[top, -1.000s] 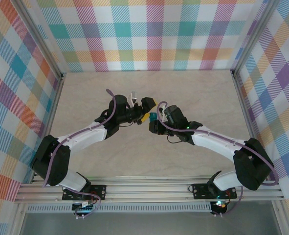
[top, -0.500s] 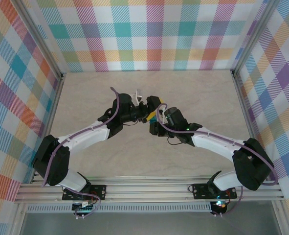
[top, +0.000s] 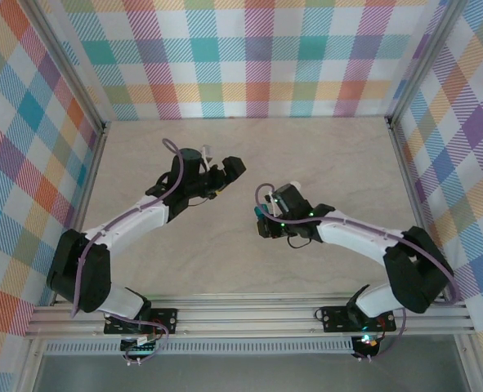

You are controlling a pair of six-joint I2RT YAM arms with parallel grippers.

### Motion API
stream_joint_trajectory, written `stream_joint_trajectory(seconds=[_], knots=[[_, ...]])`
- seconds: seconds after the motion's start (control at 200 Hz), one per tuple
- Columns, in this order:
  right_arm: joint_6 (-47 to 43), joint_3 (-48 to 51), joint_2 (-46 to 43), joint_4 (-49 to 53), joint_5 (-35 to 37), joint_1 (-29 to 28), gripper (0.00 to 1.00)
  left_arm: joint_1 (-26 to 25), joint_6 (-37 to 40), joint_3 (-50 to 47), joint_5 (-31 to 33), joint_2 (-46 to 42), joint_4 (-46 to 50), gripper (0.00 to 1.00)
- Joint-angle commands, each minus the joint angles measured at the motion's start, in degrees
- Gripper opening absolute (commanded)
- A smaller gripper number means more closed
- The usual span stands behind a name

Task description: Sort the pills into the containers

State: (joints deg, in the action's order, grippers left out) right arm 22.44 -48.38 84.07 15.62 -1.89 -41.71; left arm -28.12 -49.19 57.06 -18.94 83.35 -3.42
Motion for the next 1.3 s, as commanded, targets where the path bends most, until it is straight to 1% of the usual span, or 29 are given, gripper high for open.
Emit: stream_joint_trajectory(seconds=[0.0, 0.195, 0.35, 0.455, 0.53, 0.64, 0.69, 0.74, 1.07, 1.185, 1.295], knots=[[-7.02, -3.21, 3.52, 4.51, 0.77, -0.80, 0.40, 1.17, 4.83, -0.26, 1.54, -2.02, 3.47, 1.00], [-11.14, -5.75, 9.54, 5.93, 1.90, -2.34, 0.41, 1.57, 6.05, -1.64, 2.50, -1.38, 4.20, 1.00], [-12.93, -6.29, 12.10, 6.09, 2.51, -3.42, 0.41, 1.51, 6.09, -2.04, 2.47, -0.65, 3.60, 1.00], [-13.43, -6.53, 13.19, 6.35, 3.15, -3.81, 0.43, 1.55, 6.12, -2.17, 2.33, -0.07, 3.38, 1.00], [-13.39, -6.46, 13.79, 6.42, 3.52, -4.07, 0.47, 1.49, 6.03, -2.28, 2.23, 0.06, 3.10, 1.00], [-12.78, -6.31, 14.10, 7.09, 4.45, -4.31, 0.60, 1.51, 5.85, -2.49, 1.94, 0.30, 2.73, 1.00], [-12.30, -5.97, 13.77, 7.42, 5.11, -4.41, 0.65, 1.53, 5.90, -2.48, 1.72, 0.33, 2.73, 1.00], [-11.70, -5.47, 13.17, 7.69, 6.03, -4.38, 0.67, 1.56, 6.03, -2.28, 1.54, 0.36, 2.80, 1.00], [-6.08, -4.61, 9.05, 15.21, 17.29, -3.83, 0.69, 1.51, 7.60, -0.46, 0.85, 0.52, 5.12, 1.00], [-4.39, -4.31, 5.79, 17.73, 17.25, -3.46, 0.74, 1.53, 8.71, 0.45, 0.83, 0.59, 6.42, 1.00], [-3.66, -1.42, -0.83, 16.31, 11.77, -3.36, 0.79, 1.49, 10.41, 2.33, 0.68, 1.18, 9.79, 1.00]])
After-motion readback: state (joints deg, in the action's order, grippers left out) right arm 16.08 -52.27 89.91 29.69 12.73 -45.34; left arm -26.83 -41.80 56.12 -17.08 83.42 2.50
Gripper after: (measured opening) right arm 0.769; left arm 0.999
